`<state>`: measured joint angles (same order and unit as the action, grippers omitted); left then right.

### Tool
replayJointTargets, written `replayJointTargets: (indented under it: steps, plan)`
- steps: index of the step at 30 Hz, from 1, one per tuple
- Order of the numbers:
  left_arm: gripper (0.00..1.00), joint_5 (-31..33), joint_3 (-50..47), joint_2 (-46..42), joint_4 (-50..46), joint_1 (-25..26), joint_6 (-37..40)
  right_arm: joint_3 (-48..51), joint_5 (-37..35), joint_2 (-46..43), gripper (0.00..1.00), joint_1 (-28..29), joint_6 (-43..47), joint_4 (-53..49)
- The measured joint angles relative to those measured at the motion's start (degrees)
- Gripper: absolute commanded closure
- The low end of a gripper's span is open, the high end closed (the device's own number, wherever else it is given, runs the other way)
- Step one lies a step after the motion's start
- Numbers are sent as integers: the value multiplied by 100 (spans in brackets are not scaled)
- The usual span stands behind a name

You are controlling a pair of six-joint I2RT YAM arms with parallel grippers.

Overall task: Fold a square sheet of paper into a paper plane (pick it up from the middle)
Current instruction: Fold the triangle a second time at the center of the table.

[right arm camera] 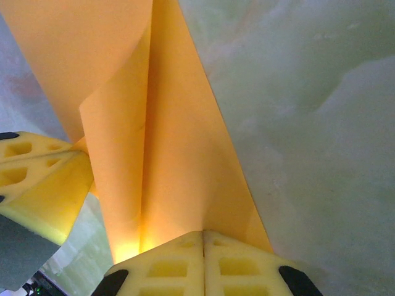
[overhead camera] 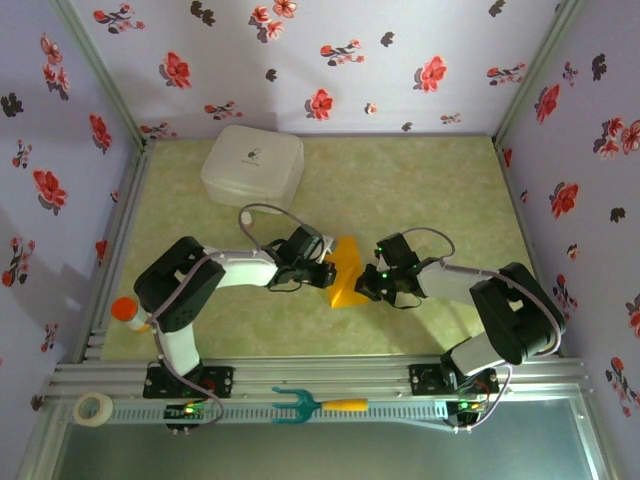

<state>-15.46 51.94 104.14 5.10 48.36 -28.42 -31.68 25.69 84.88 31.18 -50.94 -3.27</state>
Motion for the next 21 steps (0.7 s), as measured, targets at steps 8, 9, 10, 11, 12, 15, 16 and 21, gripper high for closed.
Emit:
replayJointTargets:
  steps: [8,9,10,11,12,15,16,21]
  plan:
    - [96,39,20,-13,-2,-11,15,0,0,0,92,0,4,-2]
    - [96,46,20,-20,-4,-15,15,0,0,0,92,0,11,-2]
    - [96,48,20,-28,-4,-15,15,0,0,0,92,0,22,-2]
    - [96,48,20,-35,-2,-15,15,0,0,0,92,0,28,-2]
    - [96,48,20,-42,-4,-15,17,0,0,0,92,0,42,-4]
    - [96,50,20,-72,-4,-15,20,-2,0,0,92,0,44,-4]
    - [96,48,20,-81,-2,-17,22,-2,0,0,92,0,44,-7]
    - [96,48,20,-92,-9,-17,33,-7,-2,0,92,0,44,-11]
